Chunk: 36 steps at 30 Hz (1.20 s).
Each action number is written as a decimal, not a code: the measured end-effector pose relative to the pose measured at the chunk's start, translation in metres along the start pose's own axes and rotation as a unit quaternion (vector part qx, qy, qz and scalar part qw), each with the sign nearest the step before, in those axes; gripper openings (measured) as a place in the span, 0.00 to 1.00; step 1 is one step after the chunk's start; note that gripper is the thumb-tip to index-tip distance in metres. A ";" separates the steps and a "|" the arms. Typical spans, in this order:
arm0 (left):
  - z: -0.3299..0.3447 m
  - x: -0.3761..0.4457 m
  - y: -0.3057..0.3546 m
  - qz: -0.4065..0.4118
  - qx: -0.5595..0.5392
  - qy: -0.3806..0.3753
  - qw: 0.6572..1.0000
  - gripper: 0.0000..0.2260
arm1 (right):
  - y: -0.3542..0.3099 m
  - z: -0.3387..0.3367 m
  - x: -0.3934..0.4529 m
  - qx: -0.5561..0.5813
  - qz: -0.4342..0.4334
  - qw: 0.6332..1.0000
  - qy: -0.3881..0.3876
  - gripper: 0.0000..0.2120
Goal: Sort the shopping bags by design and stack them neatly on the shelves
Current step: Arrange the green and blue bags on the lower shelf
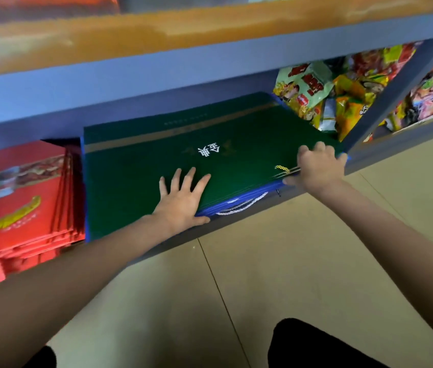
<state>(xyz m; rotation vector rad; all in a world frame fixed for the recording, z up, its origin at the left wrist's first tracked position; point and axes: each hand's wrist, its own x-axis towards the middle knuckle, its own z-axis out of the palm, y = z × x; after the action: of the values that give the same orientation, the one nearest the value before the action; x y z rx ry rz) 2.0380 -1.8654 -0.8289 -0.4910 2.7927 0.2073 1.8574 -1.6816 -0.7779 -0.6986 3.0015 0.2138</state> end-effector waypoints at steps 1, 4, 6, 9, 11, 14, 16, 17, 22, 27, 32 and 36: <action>0.003 0.002 0.002 0.001 0.009 0.010 1.000 0.43 | -0.003 -0.004 -0.002 -0.051 -0.032 0.998 0.003 0.34; 0.005 0.008 0.010 0.017 0.051 0.025 0.998 0.44 | -0.019 -0.008 0.001 -0.101 -0.201 0.972 -0.062 0.43; 0.003 0.012 0.015 0.031 0.066 0.016 0.997 0.44 | -0.029 -0.005 0.009 -0.123 -0.260 0.948 -0.134 0.48; 0.000 0.017 0.020 0.039 0.062 -0.003 0.997 0.45 | -0.034 -0.004 0.029 -0.155 -0.272 0.938 -0.147 0.51; -0.008 0.017 0.022 0.053 0.047 -0.015 0.997 0.46 | -0.033 -0.006 0.038 -0.153 -0.273 0.937 -0.155 0.52; -0.020 0.016 0.012 0.048 -0.001 -0.034 0.998 0.48 | -0.027 -0.006 0.044 -0.151 -0.268 0.940 -0.147 0.52; -0.025 0.008 -0.005 0.032 -0.003 -0.049 0.998 0.47 | -0.026 -0.005 0.042 -0.148 -0.285 0.939 -0.127 0.51; -0.026 0.004 -0.014 0.026 0.004 -0.054 0.998 0.46 | -0.027 -0.003 0.039 -0.139 -0.301 0.936 -0.116 0.50; -0.025 -0.003 -0.024 0.046 0.069 -0.043 0.996 0.41 | -0.054 -0.002 0.026 -0.130 -0.422 0.895 -0.066 0.49; -0.025 -0.010 -0.014 0.022 0.089 -0.024 0.996 0.38 | -0.071 -0.006 0.030 -0.135 -0.483 0.862 -0.078 0.47; -0.038 -0.010 -0.013 0.027 0.124 0.001 0.992 0.32 | -0.063 0.001 0.032 -0.096 -0.483 0.868 -0.058 0.46; -0.045 -0.014 -0.007 0.000 0.109 -0.006 0.994 0.29 | -0.062 0.003 0.032 -0.061 -0.489 0.869 -0.049 0.47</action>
<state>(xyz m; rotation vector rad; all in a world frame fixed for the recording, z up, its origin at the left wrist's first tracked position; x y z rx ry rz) 2.0408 -1.8760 -0.7826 -0.4354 2.7594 -0.0938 1.8567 -1.7503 -0.7912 -1.9906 2.1639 0.3485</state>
